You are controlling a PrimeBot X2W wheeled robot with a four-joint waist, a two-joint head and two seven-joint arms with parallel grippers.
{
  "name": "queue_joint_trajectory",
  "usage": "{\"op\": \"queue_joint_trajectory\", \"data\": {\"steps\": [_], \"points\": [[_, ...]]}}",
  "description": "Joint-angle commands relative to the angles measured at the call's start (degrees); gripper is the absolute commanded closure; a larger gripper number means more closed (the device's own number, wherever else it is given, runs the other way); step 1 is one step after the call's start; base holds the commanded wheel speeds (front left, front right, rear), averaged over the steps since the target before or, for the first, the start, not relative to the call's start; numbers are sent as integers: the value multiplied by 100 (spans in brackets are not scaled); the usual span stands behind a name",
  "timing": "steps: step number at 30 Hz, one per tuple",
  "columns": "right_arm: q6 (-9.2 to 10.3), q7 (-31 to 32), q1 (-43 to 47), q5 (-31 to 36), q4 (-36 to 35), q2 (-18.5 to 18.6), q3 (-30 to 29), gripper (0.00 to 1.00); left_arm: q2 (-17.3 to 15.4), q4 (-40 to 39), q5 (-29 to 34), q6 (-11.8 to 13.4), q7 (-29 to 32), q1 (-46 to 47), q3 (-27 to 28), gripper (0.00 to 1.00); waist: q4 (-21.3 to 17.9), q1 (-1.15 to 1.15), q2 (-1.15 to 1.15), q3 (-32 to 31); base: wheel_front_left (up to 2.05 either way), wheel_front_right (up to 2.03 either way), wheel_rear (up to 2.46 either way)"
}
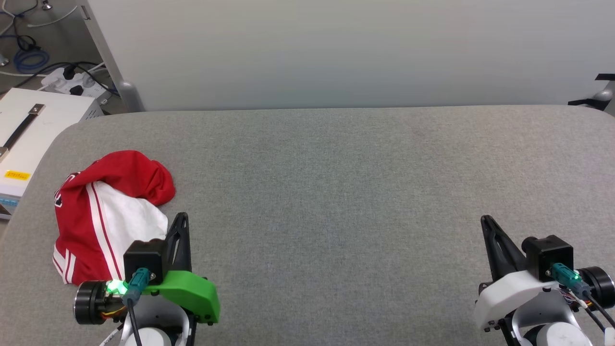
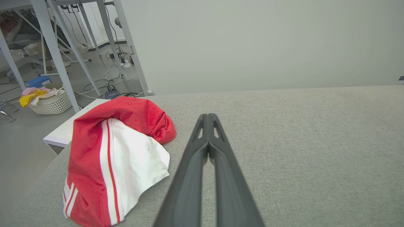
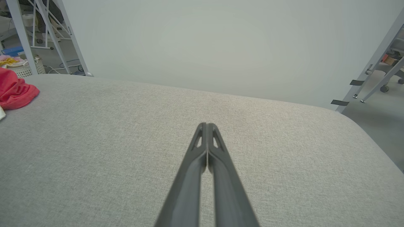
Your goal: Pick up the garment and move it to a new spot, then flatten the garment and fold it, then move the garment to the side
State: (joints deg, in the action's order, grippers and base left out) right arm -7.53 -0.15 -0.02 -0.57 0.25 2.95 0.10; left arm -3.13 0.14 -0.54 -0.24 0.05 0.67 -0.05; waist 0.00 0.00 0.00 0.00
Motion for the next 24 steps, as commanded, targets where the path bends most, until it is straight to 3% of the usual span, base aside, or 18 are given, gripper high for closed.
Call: {"op": "queue_joint_trajectory", "data": {"steps": [1, 24], "points": [[4, 15, 2, 57, -25, -7, -10, 100, 25, -14, 54, 24, -5, -67, 5, 100, 0, 0, 0, 0, 0, 0, 0], [4, 15, 2, 57, -25, -7, -10, 100, 25, -14, 54, 24, -5, -67, 5, 100, 0, 0, 0, 0, 0, 0, 0]]}}
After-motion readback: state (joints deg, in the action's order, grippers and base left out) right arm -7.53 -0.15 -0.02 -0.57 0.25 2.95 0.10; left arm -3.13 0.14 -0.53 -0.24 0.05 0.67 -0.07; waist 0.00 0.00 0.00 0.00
